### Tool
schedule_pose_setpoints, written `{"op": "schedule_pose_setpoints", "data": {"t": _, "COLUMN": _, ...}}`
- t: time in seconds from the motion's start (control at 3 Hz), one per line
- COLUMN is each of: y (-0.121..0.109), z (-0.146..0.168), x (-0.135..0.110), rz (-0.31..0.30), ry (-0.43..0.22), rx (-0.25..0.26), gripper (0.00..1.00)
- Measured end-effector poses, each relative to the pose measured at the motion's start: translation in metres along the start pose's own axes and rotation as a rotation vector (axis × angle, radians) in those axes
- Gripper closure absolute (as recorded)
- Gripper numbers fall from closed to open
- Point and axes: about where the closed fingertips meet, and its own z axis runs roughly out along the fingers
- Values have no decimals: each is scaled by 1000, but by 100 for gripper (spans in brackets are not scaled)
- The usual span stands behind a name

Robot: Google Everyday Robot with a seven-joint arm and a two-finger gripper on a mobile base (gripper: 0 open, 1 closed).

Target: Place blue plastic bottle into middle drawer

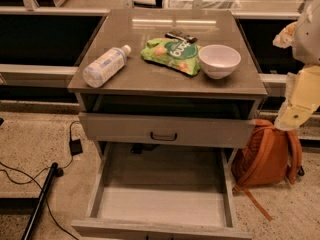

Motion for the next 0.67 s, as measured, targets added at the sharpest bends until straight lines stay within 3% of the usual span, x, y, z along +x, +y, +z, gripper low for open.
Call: {"op": "schedule_pose_setpoints", "data": {"t": 0.67, "y": 0, "z": -1, "x": -5, "rz": -19, "ry": 4, "rx": 12, "gripper": 0}}
